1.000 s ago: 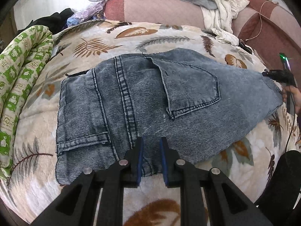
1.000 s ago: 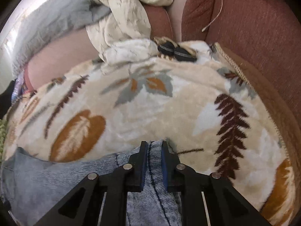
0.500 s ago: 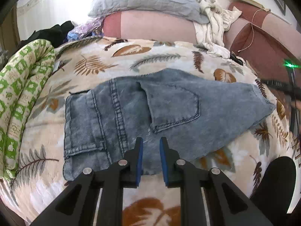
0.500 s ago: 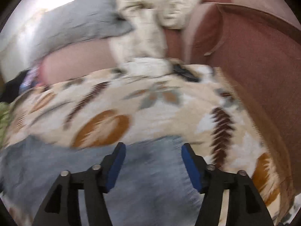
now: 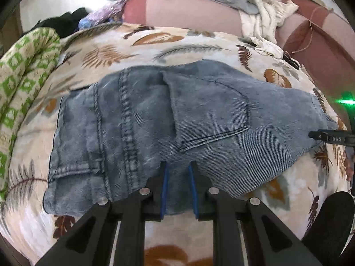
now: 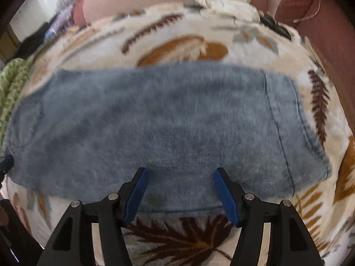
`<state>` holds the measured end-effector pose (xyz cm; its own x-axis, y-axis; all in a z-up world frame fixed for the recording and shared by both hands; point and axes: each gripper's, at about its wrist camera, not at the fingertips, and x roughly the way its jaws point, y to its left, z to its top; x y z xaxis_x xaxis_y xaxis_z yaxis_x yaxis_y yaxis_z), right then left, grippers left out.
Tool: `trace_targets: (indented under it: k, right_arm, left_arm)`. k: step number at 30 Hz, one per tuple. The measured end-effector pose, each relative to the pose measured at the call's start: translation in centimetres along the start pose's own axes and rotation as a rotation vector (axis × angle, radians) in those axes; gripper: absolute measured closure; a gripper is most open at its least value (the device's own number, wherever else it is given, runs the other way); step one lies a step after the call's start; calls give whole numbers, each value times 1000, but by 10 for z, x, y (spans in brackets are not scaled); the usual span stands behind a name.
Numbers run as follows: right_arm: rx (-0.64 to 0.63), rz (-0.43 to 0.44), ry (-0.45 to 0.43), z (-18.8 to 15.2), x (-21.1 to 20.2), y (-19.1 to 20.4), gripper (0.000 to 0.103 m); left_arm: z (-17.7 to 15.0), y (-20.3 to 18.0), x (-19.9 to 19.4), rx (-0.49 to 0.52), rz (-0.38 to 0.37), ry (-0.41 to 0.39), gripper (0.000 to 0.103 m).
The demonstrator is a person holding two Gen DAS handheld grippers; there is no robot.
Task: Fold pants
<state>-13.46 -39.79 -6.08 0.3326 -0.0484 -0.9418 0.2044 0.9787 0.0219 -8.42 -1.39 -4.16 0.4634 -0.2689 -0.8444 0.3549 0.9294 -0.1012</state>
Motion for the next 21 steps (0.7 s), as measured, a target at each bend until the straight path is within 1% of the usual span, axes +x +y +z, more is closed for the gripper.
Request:
trace_targets:
  k: [5, 7, 8, 9, 11, 14, 15, 17, 19, 21]
  right_arm:
    - [12, -19, 46, -5, -1, 3, 37]
    - [8, -49, 76, 2, -5, 10, 37]
    - [-19, -65, 72, 8, -11, 18, 37]
    - [-37, -59, 58, 16, -14, 27, 37]
    - [-67, -8, 17, 30, -26, 44, 37]
    - [-94, 122, -55, 57, -36, 80, 37]
    - [-108, 168, -83, 69, -38, 95, 37]
    - [-152, 215, -129, 92, -34, 128, 37]
    - [-189, 225, -153, 109, -28, 152, 37]
    - [-209, 256, -154, 131, -16, 179, 37]
  left_arm:
    - [-3, 6, -4, 15, -1, -16, 85]
    - [1, 2, -9, 28, 4, -44, 85]
    - [3, 1, -12, 33, 1, -58, 84]
    - [6, -1, -14, 34, -12, -72, 84]
    - [10, -6, -16, 30, -36, -91, 83]
    - [14, -15, -13, 42, -48, -122, 69]
    - [14, -17, -11, 47, -50, -131, 68]
    - [12, -17, -3, 45, -61, -125, 68]
    - [8, -15, 1, 47, -59, -124, 68]
    - [5, -14, 4, 63, -52, -124, 68]
